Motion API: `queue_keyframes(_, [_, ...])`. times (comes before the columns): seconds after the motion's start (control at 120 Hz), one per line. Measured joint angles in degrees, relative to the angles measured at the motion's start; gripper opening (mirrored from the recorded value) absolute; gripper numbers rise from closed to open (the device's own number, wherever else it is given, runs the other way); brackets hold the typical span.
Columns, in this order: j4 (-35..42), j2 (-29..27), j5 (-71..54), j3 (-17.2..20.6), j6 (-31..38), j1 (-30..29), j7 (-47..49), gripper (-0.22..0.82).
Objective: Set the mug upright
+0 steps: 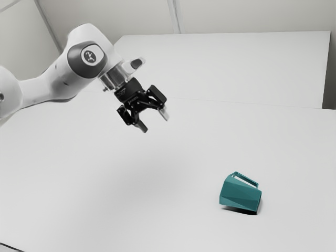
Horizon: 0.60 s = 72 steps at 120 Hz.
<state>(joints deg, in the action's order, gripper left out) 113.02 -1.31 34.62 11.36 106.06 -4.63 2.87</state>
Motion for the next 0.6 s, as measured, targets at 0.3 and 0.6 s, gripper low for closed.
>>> queue_keyframes(0.3, [6.8,4.4,11.9,6.6,14.3,0.6,-8.1,0.60])
queue_keyframes(0.6, [11.2,9.5,25.7,10.8,22.6,1.9,-19.7,0.60])
